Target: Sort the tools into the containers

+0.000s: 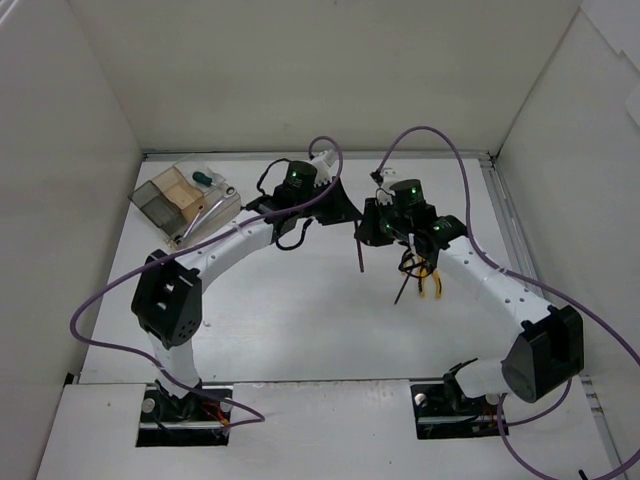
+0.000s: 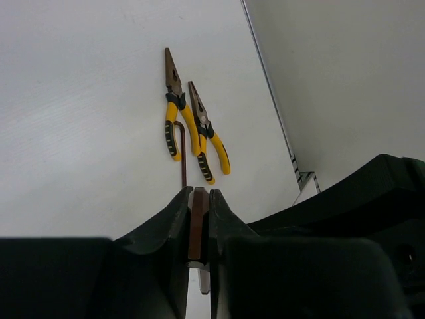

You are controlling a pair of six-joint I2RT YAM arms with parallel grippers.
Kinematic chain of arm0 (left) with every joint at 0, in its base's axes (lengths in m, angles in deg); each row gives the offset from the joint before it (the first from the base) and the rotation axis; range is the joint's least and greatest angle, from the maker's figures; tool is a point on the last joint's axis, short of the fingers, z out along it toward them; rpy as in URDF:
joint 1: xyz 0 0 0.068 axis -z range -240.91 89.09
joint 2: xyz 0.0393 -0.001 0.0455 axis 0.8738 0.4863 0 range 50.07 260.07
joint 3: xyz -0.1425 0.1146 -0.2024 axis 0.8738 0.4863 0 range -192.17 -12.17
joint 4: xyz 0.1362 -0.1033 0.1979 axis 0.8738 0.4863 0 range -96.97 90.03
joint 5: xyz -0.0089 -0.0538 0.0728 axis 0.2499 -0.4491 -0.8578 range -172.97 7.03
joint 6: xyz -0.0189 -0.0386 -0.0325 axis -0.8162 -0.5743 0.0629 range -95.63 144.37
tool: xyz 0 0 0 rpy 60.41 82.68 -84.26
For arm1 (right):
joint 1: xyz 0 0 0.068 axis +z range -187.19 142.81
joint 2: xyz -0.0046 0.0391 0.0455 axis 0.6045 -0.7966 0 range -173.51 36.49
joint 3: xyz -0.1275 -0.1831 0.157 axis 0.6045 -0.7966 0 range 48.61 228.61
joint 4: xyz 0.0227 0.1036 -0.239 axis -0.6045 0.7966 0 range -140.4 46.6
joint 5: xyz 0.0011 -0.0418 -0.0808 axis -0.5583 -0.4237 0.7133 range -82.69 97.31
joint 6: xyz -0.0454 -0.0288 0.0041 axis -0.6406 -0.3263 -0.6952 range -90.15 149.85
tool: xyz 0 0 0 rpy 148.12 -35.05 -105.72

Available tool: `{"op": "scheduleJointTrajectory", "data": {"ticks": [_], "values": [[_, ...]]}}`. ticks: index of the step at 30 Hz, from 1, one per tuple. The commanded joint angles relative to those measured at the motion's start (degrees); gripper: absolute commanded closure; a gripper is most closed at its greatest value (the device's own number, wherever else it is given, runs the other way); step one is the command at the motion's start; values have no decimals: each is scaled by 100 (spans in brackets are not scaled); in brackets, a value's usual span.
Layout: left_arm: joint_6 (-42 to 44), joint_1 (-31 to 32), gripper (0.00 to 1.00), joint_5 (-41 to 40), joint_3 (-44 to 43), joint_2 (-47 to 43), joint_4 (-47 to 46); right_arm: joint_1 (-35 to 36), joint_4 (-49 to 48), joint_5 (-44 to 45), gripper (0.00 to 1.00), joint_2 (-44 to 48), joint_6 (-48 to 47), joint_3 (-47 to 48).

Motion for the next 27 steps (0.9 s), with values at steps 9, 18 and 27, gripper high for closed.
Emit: {"op": "scheduleJointTrajectory", "data": {"ticks": [9,18,27], "values": [[446,-770,100,-484,229,-1155,-410,75,-354,330,43,917,-115,-305],[1324,-3046,100,-1398,-77,-1535,11,75,6,980,37,1743,-239,-920],[1783,-4209,100,-2559,-1027,-472,417,40,428,1306,33,1832,-292,-1245]]}}
